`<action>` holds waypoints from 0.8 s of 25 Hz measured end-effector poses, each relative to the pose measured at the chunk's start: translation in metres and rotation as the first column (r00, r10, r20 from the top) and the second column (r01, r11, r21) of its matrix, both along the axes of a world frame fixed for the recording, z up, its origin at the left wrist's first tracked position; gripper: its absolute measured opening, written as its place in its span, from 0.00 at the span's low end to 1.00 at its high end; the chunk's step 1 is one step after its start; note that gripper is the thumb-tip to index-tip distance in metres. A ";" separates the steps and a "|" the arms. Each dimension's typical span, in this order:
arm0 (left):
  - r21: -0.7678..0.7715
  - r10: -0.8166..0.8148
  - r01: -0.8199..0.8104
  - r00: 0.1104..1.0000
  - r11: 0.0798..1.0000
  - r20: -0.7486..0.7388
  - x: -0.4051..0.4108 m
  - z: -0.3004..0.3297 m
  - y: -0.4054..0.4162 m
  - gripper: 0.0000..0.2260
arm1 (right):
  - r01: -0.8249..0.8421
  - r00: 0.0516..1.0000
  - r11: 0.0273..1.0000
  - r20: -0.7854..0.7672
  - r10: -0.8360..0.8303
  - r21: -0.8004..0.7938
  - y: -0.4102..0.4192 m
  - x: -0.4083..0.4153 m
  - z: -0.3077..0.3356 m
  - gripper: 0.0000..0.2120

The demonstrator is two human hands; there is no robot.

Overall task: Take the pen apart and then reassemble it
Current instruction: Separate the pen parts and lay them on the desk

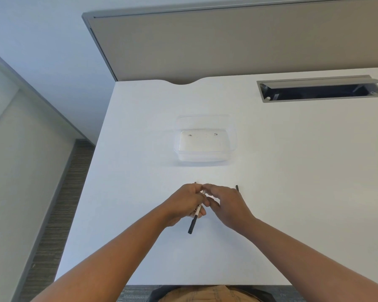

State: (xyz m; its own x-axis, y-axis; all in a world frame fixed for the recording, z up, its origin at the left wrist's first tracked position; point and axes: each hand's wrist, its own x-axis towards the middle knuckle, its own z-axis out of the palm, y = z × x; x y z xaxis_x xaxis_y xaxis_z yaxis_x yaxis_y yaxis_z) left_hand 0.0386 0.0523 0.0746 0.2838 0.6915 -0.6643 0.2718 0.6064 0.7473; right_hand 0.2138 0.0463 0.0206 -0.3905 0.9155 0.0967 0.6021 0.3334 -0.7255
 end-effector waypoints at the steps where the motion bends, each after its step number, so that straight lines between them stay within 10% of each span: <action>1: 0.006 -0.007 0.007 1.000 1.000 0.006 0.000 0.001 0.000 0.11 | 0.016 1.000 1.000 -0.001 -0.016 -0.004 0.000 0.002 -0.001 0.17; 9: -0.022 0.035 -0.033 0.996 0.999 0.087 0.004 -0.005 0.006 0.17 | 0.144 0.975 0.960 -0.134 -0.180 -0.239 0.007 0.007 -0.006 0.02; 14: -0.130 0.377 -0.362 0.919 0.923 0.113 0.015 -0.024 0.010 0.18 | 0.252 0.915 0.895 -0.209 -0.344 -0.368 0.016 0.010 -0.006 0.03; 20: -0.351 0.583 -0.492 0.779 0.796 0.230 0.025 -0.034 0.016 0.25 | 0.230 0.958 0.946 -0.117 -0.261 -0.228 0.030 0.012 -0.003 0.05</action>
